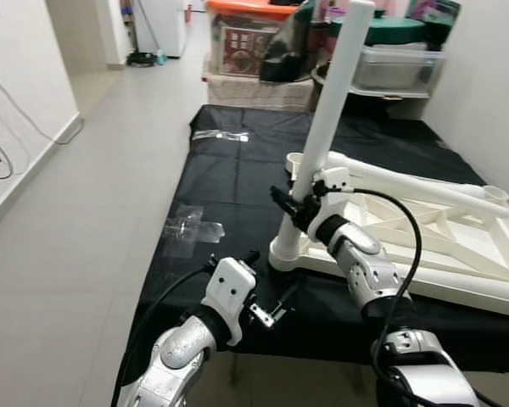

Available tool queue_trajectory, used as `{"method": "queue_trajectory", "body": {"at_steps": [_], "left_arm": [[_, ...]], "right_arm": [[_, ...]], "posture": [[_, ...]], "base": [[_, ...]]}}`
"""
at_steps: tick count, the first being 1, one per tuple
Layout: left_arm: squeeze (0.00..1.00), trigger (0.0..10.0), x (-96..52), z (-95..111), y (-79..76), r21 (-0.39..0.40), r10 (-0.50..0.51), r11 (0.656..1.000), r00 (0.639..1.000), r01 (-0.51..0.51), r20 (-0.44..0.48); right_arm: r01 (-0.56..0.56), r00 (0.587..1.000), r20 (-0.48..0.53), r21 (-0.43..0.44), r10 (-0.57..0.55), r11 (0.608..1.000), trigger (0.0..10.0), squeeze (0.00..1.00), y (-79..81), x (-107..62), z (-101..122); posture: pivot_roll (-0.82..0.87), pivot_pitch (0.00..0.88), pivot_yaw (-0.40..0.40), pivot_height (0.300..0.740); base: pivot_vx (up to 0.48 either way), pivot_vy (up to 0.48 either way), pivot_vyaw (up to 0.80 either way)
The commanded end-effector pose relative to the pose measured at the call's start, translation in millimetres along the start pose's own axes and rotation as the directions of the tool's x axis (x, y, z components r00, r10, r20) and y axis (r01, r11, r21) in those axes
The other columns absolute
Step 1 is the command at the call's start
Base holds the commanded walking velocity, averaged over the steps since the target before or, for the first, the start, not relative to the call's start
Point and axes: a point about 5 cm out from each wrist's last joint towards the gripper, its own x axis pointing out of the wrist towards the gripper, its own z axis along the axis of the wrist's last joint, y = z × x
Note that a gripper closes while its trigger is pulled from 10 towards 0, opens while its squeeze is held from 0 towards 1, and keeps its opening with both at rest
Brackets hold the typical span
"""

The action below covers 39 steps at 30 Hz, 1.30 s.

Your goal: Building children table

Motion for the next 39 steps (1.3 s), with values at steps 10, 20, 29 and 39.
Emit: {"method": "queue_trajectory", "body": {"at_steps": [10, 20, 29, 39], "left_arm": [[0.0, 10.0, -0.2, -1.7, -0.6, -0.004, -0.001, 1.0, 1.0, 0.001, -0.015], [0.0, 10.0, 0.0, -1.2, 0.2, -0.006, 0.001, 1.0, 1.0, -0.001, -0.014], [0.0, 10.0, 0.9, -0.5, -0.8, -0.004, -0.002, 1.0, 1.0, 0.002, -0.011], [0.0, 10.0, 0.5, 0.1, -1.5, -0.004, -0.001, 1.0, 1.0, 0.001, -0.012]], "right_arm": [[0.517, 0.849, 0.113, 0.022, -0.516, 0.856, 0.0, 0.0, 0.1, -30.4, 1.8], [0.216, 0.963, 0.151, 0.073, -0.224, 0.974, 10.0, 0.0, 20.1, -19.8, 0.7], [-0.18, 0.981, 0.081, 0.043, 0.176, 0.983, 10.0, 0.0, -5.0, -22.0, 3.0], [-0.762, 0.639, -0.116, 0.046, 0.761, 0.646, 10.0, 0.0, 2.8, -23.7, 16.7]], "posture": [[0.12, 0.0, -0.09, 0.74], [0.12, 0.0, -0.093, 0.74], [0.12, 0.0, -0.096, 0.74], [0.13, 0.0, -0.099, 0.74]], "base": [[0.0, 0.0, 0.0], [0.0, 0.0, 0.0], [0.0, 0.0, 0.0], [0.0, 0.0, 0.0]]}}
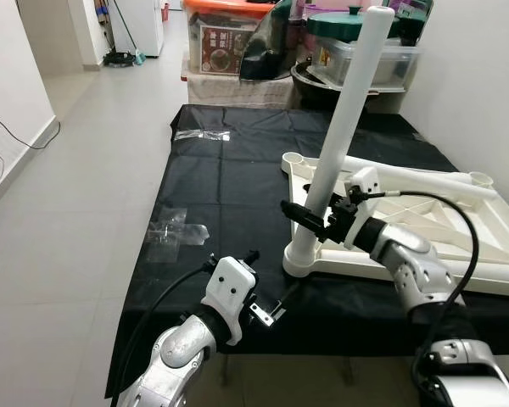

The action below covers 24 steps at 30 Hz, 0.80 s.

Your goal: Building children table

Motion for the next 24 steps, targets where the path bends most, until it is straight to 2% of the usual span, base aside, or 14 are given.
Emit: {"method": "queue_trajectory", "body": {"at_steps": [1, 6, 9, 10, 11, 16, 17, 18, 19, 20, 21, 22, 23, 24], "left_arm": [[0.0, 10.0, 0.2, 0.5, -2.2, -0.002, -0.005, 1.0, 1.0, 0.005, -0.004], [0.0, 10.0, -0.4, 0.4, -2.4, -0.003, -0.001, 1.0, 1.0, 0.001, -0.005], [0.0, 10.0, -0.7, 0.3, -2.5, -0.003, -0.001, 1.0, 1.0, 0.001, -0.005], [0.0, 10.0, -1.1, 0.0, -2.8, -0.004, -0.001, 1.0, 1.0, 0.001, -0.007], [0.0, 10.0, -1.4, -0.3, -3.0, -0.005, -0.001, 1.0, 1.0, 0.001, -0.008], [0.0, 10.0, -3.2, -1.3, -3.3, -0.007, 0.0, 1.0, 1.0, 0.0, -0.013], [0.0, 10.0, -3.6, -1.5, -3.0, -0.008, 0.002, 1.0, 1.0, -0.002, -0.014], [0.0, 10.0, -3.6, -1.5, -3.0, -0.008, 0.002, 1.0, 1.0, -0.002, -0.014], [0.0, 10.0, -3.8, -1.7, -2.8, -0.008, 0.003, 1.0, 1.0, -0.003, -0.015], [0.0, 10.0, -3.8, -2.0, -3.0, -0.008, 0.002, 1.0, 1.0, -0.002, -0.016], [0.0, 10.0, -3.7, -2.1, -3.2, -0.008, 0.001, 1.0, 1.0, -0.002, -0.017], [0.0, 10.0, -3.7, -2.1, -3.2, -0.008, 0.001, 1.0, 1.0, -0.002, -0.017], [0.0, 10.0, -3.3, -2.2, -3.5, -0.007, 0.0, 1.0, 1.0, -0.001, -0.017], [0.0, 10.0, -3.3, -2.2, -3.5, -0.007, 0.0, 1.0, 1.0, -0.001, -0.017]], "right_arm": [[-0.136, 0.99, -0.023, 0.03, 0.137, 0.99, 10.0, 0.0, 10.0, 12.6, -2.9], [-0.269, 0.961, -0.054, 0.048, 0.272, 0.962, 10.0, 0.0, 13.9, 22.9, 1.6], [-0.285, 0.956, -0.056, 0.051, 0.288, 0.957, 10.0, 0.0, 15.4, 24.8, 1.6], [-0.301, 0.951, -0.057, 0.054, 0.303, 0.952, 2.8, 0.0, 17.3, 27.4, 1.1], [-0.299, 0.952, -0.057, 0.047, 0.302, 0.953, 0.0, 0.0, 18.9, 30.8, 0.0], [-0.244, 0.969, -0.02, 0.024, 0.245, 0.969, 0.0, 0.0, 23.2, 36.8, -4.4], [-0.152, 0.988, 0.0, 0.002, 0.152, 0.988, 0.0, 0.0, 20.9, 38.9, -5.4], [-0.152, 0.988, 0.0, 0.002, 0.152, 0.988, 0.0, 0.0, 20.9, 38.9, -5.4], [-0.051, 0.999, 0.013, -0.005, 0.051, 0.999, 0.0, 0.0, 17.4, 40.4, -6.2], [0.107, 0.994, 0.031, -0.009, -0.107, 0.994, 0.0, 0.0, 9.9, 41.4, -5.9], [0.259, 0.965, 0.054, 0.006, -0.259, 0.966, 0.0, 0.0, 2.9, 40.6, -5.0], [0.259, 0.965, 0.054, 0.006, -0.259, 0.966, 0.0, 0.0, 2.9, 40.6, -5.0], [0.424, 0.903, 0.062, 0.027, -0.425, 0.905, 0.0, 0.0, -4.9, 37.0, -4.5], [0.424, 0.903, 0.062, 0.027, -0.425, 0.905, 0.0, 0.0, -4.9, 37.0, -4.5]], "posture": [[0.13, 0.0, -0.104, 0.74], [0.14, 0.0, -0.11, 0.74], [0.14, 0.0, -0.11, 0.74], [0.14, 0.0, -0.111, 0.74], [0.14, 0.0, -0.111, 0.74], [0.14, 0.0, -0.117, 0.74], [0.14, 0.0, -0.116, 0.74], [0.14, 0.0, -0.116, 0.74], [0.14, 0.0, -0.112, 0.74], [0.14, 0.0, -0.111, 0.74], [0.13, 0.0, -0.108, 0.74], [0.13, 0.0, -0.108, 0.74], [0.13, 0.0, -0.106, 0.74], [0.13, 0.0, -0.106, 0.74]], "base": [[0.0, 0.0, 0.0], [0.0, 0.0, 0.0], [0.0, 0.0, 0.0], [0.0, 0.0, 0.0], [0.0, 0.0, 0.0], [0.0, 0.0, 0.0], [0.0, 0.0, 0.0], [0.0, 0.0, 0.0], [0.0, 0.0, 0.0], [0.0, 0.0, 0.0], [0.0, 0.0, 0.0], [0.0, 0.0, 0.0], [0.0, 0.0, 0.0], [0.0, 0.0, 0.0]]}}
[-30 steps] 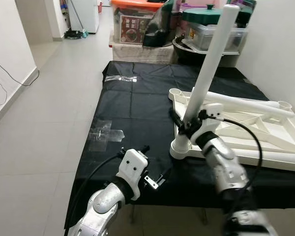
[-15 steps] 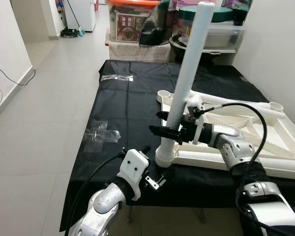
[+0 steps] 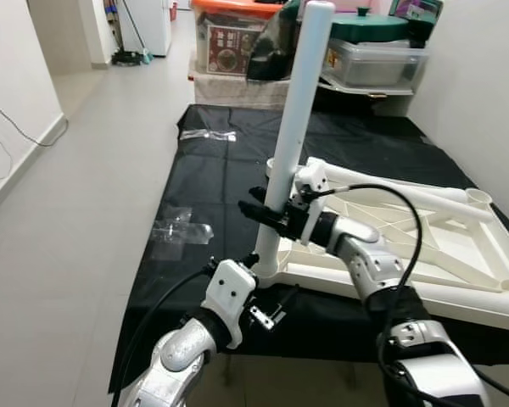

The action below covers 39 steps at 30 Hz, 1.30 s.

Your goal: Building children table

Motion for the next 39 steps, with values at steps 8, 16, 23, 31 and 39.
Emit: {"method": "queue_trajectory", "body": {"at_steps": [8, 16, 23, 31, 39], "left_arm": [[0.0, 10.0, 0.5, -0.4, 0.9, 0.004, -0.003, 1.0, 1.0, 0.003, -0.006], [0.0, 10.0, 0.9, 0.3, 1.7, 0.005, -0.003, 1.0, 1.0, 0.003, -0.005], [0.0, 10.0, 1.2, 0.1, 1.7, 0.005, -0.003, 1.0, 1.0, 0.003, -0.006], [0.0, 10.0, 2.6, 0.7, 1.1, 0.0, -0.004, 1.0, 1.0, 0.004, -0.005], [0.0, 10.0, 2.5, 0.3, 0.8, -0.003, -0.006, 1.0, 1.0, 0.006, -0.007]], "right_arm": [[0.82, 0.567, 0.078, 0.043, -0.82, 0.571, 0.0, 0.0, -25.9, -46.7, 2.8], [0.791, 0.594, 0.113, 0.102, -0.797, 0.604, 10.0, 0.0, -9.6, -34.6, 2.2], [0.631, 0.747, 0.211, 0.076, -0.631, 0.772, 10.0, 0.0, 1.7, -29.2, 0.3], [0.215, 0.97, 0.115, 0.008, -0.215, 0.976, 10.0, 0.0, 2.2, -37.0, -12.5], [-0.164, 0.986, 0.008, 0.011, 0.164, 0.986, 10.0, 0.0, -2.7, -37.8, -4.4]], "posture": [[0.12, 0.0, -0.098, 0.74], [0.12, 0.0, -0.099, 0.74], [0.12, 0.0, -0.097, 0.74], [0.11, 0.0, -0.094, 0.74], [0.11, 0.0, -0.092, 0.74]], "base": [[0.0, 0.0, 0.0], [0.0, 0.0, 0.0], [0.0, 0.0, 0.0], [0.0, 0.0, 0.0], [0.0, 0.0, 0.0]]}}
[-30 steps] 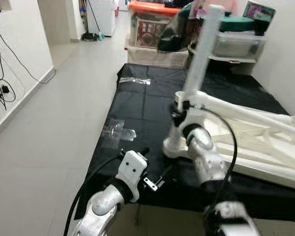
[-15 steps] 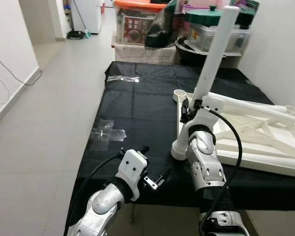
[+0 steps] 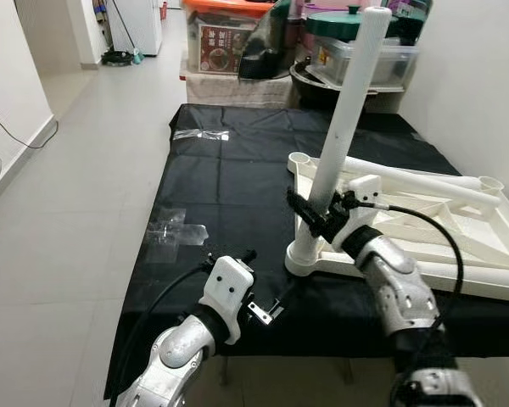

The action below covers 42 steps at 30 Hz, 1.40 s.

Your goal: Building children table

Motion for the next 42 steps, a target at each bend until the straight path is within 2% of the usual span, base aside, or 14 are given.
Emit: {"method": "queue_trajectory", "body": {"at_steps": [1, 11, 12, 13, 14, 22, 28, 30, 31, 33, 37, 40, 41, 42], "left_arm": [[0.0, 10.0, 1.0, -1.9, -2.2, -0.01, -0.01, 1.0, 1.0, 0.009, -0.013], [0.0, 10.0, 0.1, -1.9, -2.2, -0.007, -0.01, 1.0, 1.0, 0.01, -0.015], [0.0, 10.0, 0.0, -2.0, -2.2, -0.008, -0.011, 1.0, 1.0, 0.011, -0.016], [0.0, 10.0, 0.0, -2.0, -2.2, -0.008, -0.011, 1.0, 1.0, 0.011, -0.016], [0.0, 10.0, -0.1, -2.0, -2.1, -0.008, -0.011, 1.0, 1.0, 0.011, -0.017], [0.0, 10.0, -0.4, -2.5, -2.0, -0.007, -0.011, 1.0, 1.0, 0.011, -0.019], [0.0, 10.0, -1.0, -2.5, -3.0, -0.011, -0.012, 1.0, 1.0, 0.012, -0.02], [0.0, 10.0, -0.8, -2.5, -3.7, -0.012, -0.013, 1.0, 1.0, 0.012, -0.02], [0.0, 10.0, -0.8, -2.5, -3.7, -0.012, -0.013, 1.0, 1.0, 0.012, -0.02], [0.0, 10.0, -0.7, -2.7, -3.3, -0.015, -0.011, 1.0, 1.0, 0.011, -0.02], [0.0, 10.0, 0.2, -3.3, -2.9, -0.014, -0.013, 1.0, 1.0, 0.013, -0.021], [0.0, 10.0, 0.5, -3.5, -2.8, -0.014, -0.013, 1.0, 1.0, 0.013, -0.021], [0.0, 10.0, 0.5, -3.6, -2.8, -0.012, -0.014, 1.0, 1.0, 0.013, -0.02], [0.0, 10.0, 0.5, -3.6, -2.8, -0.012, -0.014, 1.0, 1.0, 0.013, -0.02]], "right_arm": [[-0.135, 0.99, -0.026, 0.031, 0.136, 0.99, 10.0, 0.0, 13.5, 10.2, -3.3], [-0.509, 0.854, -0.069, 0.102, 0.516, 0.855, 10.0, 0.0, 20.7, 21.1, 13.5], [-0.547, 0.828, -0.078, 0.112, 0.556, 0.83, 3.9, 0.0, 25.2, 21.7, 12.0], [-0.547, 0.828, -0.078, 0.112, 0.556, 0.83, 3.9, 0.0, 25.2, 21.7, 12.0], [-0.57, 0.81, -0.084, 0.12, 0.581, 0.813, 0.0, 0.0, 28.4, 21.8, 10.6], [-0.472, 0.874, -0.096, 0.071, 0.477, 0.879, 0.0, 0.0, 27.9, 29.1, 0.9], [0.037, 0.996, -0.077, 0.018, -0.035, 0.999, 0.0, 0.0, -0.5, 37.2, -0.8], [0.425, 0.903, -0.067, -0.009, -0.425, 0.905, 0.0, 0.0, -24.1, 28.5, 0.4], [0.425, 0.903, -0.067, -0.009, -0.425, 0.905, 0.0, 0.0, -24.1, 28.5, 0.4], [0.729, 0.682, -0.033, -0.045, -0.731, 0.683, 0.0, 0.0, -37.6, 2.0, -0.7], [0.844, 0.536, -0.003, -0.021, -0.844, 0.536, 0.0, 0.0, -31.4, -12.9, -2.3], [0.849, 0.529, 0.006, -0.004, -0.849, 0.529, 0.0, 0.0, -26.2, -10.3, -3.1], [0.833, 0.553, 0.02, 0.027, -0.833, 0.553, 6.7, 0.0, -19.5, -4.0, -3.5], [0.833, 0.553, 0.02, 0.027, -0.833, 0.553, 6.7, 0.0, -19.5, -4.0, -3.5]], "posture": [[0.11, 0.0, -0.092, 0.74], [0.12, 0.0, -0.092, 0.74], [0.12, 0.0, -0.092, 0.74], [0.12, 0.0, -0.092, 0.74], [0.12, 0.0, -0.091, 0.74], [0.12, 0.0, -0.091, 0.74], [0.12, 0.0, -0.09, 0.74], [0.12, 0.0, -0.092, 0.74], [0.12, 0.0, -0.092, 0.74], [0.11, 0.0, -0.087, 0.74], [0.11, 0.0, -0.088, 0.74], [0.11, 0.0, -0.09, 0.74], [0.11, 0.0, -0.089, 0.74], [0.11, 0.0, -0.089, 0.74]], "base": [[0.0, 0.0, 0.0], [0.0, 0.0, 0.0], [0.0, 0.0, 0.0], [0.0, 0.0, 0.0], [0.0, 0.0, 0.0], [0.0, 0.0, 0.0], [0.0, 0.0, 0.0], [0.0, 0.0, 0.0], [0.0, 0.0, 0.0], [0.0, 0.0, 0.0], [0.0, 0.0, 0.0], [0.0, 0.0, 0.0], [0.0, 0.0, 0.0], [0.0, 0.0, 0.0]]}}
